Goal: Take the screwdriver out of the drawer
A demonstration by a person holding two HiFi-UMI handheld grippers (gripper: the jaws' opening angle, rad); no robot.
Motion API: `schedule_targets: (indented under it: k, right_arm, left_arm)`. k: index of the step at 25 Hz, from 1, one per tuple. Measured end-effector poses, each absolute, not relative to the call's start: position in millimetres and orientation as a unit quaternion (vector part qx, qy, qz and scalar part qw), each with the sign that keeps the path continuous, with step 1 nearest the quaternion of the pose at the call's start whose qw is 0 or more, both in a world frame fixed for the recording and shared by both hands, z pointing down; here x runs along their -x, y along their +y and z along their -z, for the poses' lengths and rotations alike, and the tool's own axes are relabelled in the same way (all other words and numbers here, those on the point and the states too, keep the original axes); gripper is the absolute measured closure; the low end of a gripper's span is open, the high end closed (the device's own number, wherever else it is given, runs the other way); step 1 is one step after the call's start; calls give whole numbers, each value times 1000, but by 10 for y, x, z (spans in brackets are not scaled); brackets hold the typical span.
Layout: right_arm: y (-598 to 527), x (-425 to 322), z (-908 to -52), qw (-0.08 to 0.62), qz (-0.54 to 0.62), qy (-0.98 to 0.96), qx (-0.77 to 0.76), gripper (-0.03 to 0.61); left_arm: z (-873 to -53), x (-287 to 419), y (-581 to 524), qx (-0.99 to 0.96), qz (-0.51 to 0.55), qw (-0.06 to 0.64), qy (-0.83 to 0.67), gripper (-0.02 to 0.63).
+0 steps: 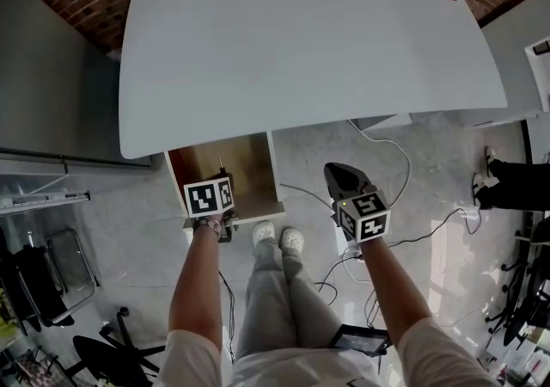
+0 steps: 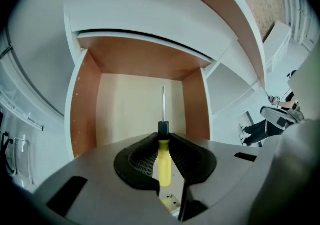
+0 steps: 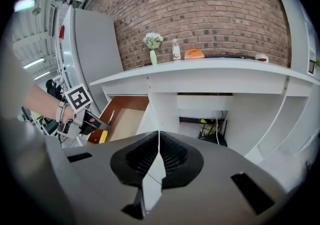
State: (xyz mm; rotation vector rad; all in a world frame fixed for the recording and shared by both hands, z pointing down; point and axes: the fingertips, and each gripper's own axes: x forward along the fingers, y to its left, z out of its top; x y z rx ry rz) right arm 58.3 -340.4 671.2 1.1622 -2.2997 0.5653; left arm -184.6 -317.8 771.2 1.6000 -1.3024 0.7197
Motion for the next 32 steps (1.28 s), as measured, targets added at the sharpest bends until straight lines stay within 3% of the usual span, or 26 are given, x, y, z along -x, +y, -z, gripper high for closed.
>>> schedule_targets:
  k: [22,32]
  right_arm:
    - [-3185,-462,-5534,229,-169,-864,-415,558]
    - [-3091,-502,-4934,225,-128,-878,-402,558]
  left_arm:
    - [-6380,1833,-2948,-695,-221,425,-536,535]
    - [-5645,1787,-2855,-736,-197,363,-537,535]
